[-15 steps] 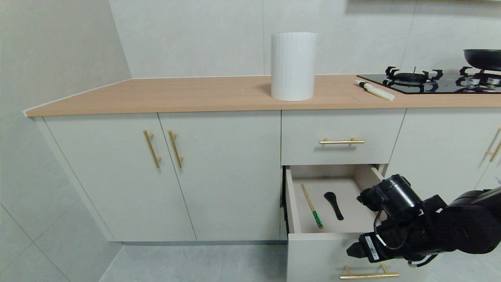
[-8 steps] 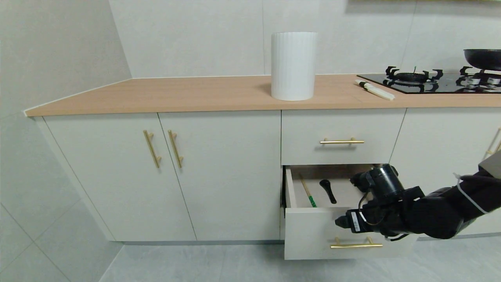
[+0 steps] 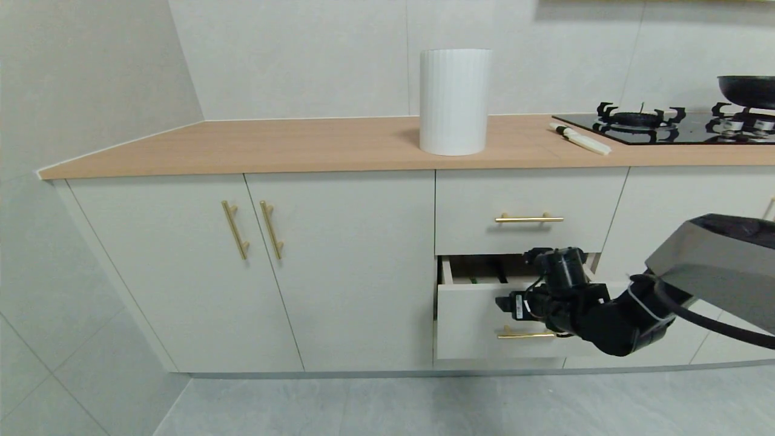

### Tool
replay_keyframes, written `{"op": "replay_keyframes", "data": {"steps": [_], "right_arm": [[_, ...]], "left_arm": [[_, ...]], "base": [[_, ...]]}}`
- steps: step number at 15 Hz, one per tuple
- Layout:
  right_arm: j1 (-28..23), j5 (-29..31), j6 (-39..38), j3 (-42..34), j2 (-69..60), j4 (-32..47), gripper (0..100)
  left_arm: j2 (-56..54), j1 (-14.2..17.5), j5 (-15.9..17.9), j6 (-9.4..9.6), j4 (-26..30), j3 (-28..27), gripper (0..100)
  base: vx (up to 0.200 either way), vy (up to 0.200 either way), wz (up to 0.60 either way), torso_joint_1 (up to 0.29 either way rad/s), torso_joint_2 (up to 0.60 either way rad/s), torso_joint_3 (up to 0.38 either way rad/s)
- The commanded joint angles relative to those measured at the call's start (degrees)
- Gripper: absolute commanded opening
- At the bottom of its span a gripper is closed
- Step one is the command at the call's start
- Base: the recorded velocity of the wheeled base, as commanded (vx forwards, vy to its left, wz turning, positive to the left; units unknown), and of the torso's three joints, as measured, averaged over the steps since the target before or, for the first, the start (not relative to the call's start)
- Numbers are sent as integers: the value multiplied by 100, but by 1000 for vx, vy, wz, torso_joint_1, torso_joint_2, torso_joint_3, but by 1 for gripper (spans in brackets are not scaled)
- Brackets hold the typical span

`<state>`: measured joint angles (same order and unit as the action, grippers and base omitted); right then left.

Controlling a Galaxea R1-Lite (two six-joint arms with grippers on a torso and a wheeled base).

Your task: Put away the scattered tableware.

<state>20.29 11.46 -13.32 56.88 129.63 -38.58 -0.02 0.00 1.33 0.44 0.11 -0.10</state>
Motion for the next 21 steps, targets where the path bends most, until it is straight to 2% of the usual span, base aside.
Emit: {"op": "replay_keyframes", "data": {"steps": [1,3,5,10,21], "right_arm": [[-51,155,-39,148,624,-431,100],[-60,357,-39,148,941,-1257,100],[-60,410,-39,236,1143,-1591,100],[-341,955,-258,1044,1802,-1811,100],[-526,972,-628,1721,2022,-1811,100]], "left_arm": [[2,0,-1,0,7,1,100],[2,0,-1,0,7,1,100],[2,0,-1,0,7,1,100],[2,0,-1,0,7,1,100],[2,0,-1,0,-2,1,100]], "base": [[0,0,0,0,0,0],[0,0,0,0,0,0],[0,0,0,0,0,0],[0,0,0,0,0,0],[0,0,0,0,0,0]]}}
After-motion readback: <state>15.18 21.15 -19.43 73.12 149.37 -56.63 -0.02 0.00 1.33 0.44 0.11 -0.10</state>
